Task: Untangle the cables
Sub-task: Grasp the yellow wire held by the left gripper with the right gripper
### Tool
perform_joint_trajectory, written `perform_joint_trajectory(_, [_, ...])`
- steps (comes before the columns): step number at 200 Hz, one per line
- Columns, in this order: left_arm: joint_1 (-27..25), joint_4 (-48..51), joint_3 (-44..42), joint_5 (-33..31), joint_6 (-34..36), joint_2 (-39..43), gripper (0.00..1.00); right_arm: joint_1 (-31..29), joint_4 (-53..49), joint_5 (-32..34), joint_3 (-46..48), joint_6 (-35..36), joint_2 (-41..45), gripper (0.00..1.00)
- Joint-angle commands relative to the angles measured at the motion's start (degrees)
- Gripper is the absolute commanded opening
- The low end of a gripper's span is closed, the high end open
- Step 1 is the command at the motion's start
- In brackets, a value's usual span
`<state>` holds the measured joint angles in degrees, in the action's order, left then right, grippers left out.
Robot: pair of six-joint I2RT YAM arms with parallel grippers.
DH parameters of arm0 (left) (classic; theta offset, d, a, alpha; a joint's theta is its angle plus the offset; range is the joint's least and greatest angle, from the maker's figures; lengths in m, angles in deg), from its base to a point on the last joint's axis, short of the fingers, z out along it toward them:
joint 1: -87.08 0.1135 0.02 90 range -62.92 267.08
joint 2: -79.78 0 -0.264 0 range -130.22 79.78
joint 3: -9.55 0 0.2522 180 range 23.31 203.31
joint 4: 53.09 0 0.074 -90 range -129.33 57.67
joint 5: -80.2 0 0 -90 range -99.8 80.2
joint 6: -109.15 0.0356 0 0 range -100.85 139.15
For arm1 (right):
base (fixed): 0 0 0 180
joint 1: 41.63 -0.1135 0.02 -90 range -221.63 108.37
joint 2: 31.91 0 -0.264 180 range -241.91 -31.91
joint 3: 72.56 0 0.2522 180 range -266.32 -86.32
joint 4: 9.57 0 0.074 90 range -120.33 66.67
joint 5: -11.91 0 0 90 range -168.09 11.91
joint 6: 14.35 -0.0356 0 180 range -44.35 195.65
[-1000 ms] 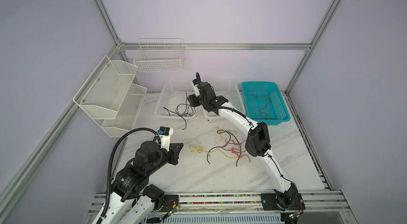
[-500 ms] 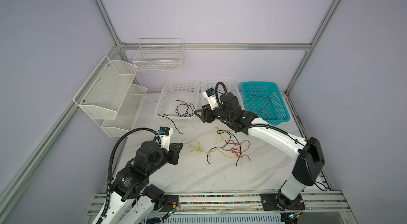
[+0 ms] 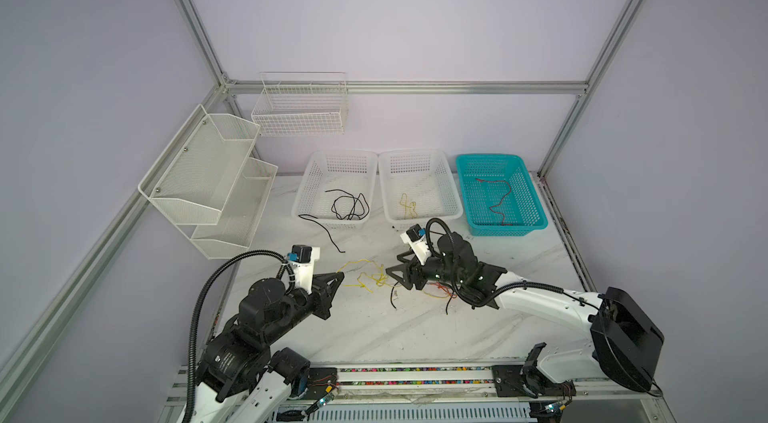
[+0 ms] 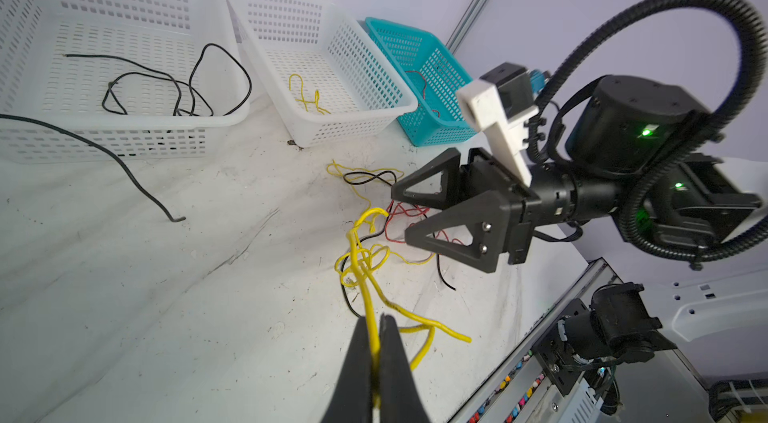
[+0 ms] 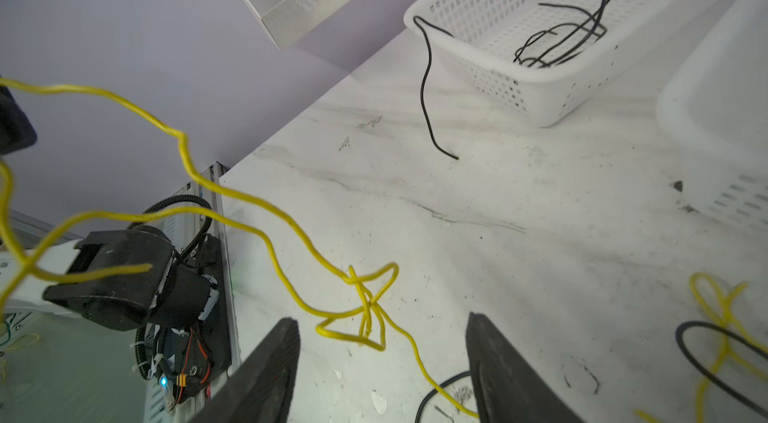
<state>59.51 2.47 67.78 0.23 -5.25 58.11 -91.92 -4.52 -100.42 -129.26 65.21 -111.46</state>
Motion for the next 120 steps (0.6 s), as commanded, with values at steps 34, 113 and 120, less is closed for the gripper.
perform_joint_trajectory(34, [-0.6,-3.1,-2.1,1.4,0.4,0.2,0.0,-3.5,11.1,3.3,3.9,-2.6,-0.4,0.65])
perform_joint_trajectory(113, [-1.2,-3.0,-2.1,0.8,0.3,0.7,0.0,-3.8,14.2,5.5,4.6,-0.2,-3.1,0.26])
perform_joint_trajectory(120, [-1.2,-3.0,-2.0,0.8,0.3,0.6,0.0,-3.8,14.5,5.2,5.0,-0.3,-2.5,0.23])
